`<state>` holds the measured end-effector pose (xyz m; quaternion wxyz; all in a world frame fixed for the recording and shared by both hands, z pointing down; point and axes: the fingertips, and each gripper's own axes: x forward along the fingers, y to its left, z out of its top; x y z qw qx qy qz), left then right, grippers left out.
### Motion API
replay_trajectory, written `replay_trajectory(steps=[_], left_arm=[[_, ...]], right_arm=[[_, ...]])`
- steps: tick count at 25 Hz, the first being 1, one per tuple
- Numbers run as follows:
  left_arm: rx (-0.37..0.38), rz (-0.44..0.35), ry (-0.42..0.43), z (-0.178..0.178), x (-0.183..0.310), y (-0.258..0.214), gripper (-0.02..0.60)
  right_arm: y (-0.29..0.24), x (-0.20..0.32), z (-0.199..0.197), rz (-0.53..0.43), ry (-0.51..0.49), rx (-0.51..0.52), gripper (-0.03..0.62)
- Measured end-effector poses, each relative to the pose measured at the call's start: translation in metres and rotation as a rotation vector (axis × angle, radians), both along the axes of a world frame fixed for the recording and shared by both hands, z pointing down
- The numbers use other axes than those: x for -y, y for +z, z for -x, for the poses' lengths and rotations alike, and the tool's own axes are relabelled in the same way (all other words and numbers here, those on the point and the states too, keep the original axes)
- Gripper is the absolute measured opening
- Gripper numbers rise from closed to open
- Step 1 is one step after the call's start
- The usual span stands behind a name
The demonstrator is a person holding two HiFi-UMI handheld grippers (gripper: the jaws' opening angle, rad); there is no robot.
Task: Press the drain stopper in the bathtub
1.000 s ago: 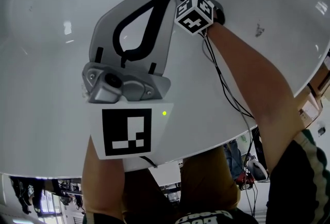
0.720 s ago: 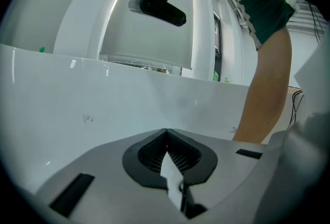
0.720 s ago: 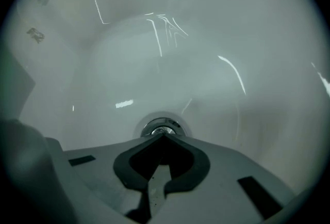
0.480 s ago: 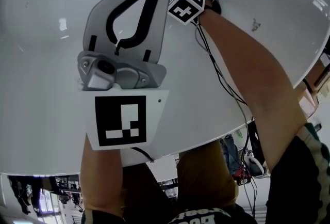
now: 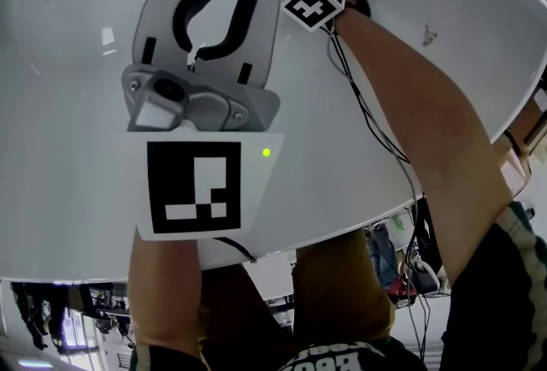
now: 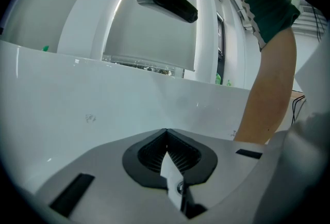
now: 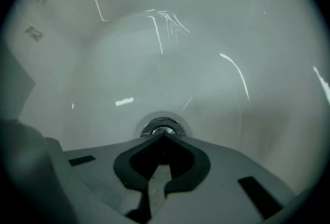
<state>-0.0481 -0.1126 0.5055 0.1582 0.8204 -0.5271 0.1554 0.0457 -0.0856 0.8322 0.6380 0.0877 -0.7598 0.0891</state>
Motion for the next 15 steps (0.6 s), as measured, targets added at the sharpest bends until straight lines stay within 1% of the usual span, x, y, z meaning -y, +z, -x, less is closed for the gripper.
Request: replay_trajectory(steps=[4,8,12,15], left_arm=[[0.005,0.008,-0.001,0.0,-0.002,0.002,0.006],[0.019,0.025,-0.009,0.003,-0.003,0.005,0.006],[0.029,0.037,-0.003,0.003,-0.005,0.006,0.005],[0.023,0.041,-0.006,0.003,-0.004,0.007,0.005]], right_arm=[[-0.009,0.004,0.0,-0.039,0.043,0.019,0.009],[-0.017,0.003,0.0,-0.099,0.008,0.021,0.011],[-0.017,0.002,-0.001,-0.104,0.036,0.018,0.009],[-0.019,0.005,-0.001,-0.114,0.059,0.028,0.009]])
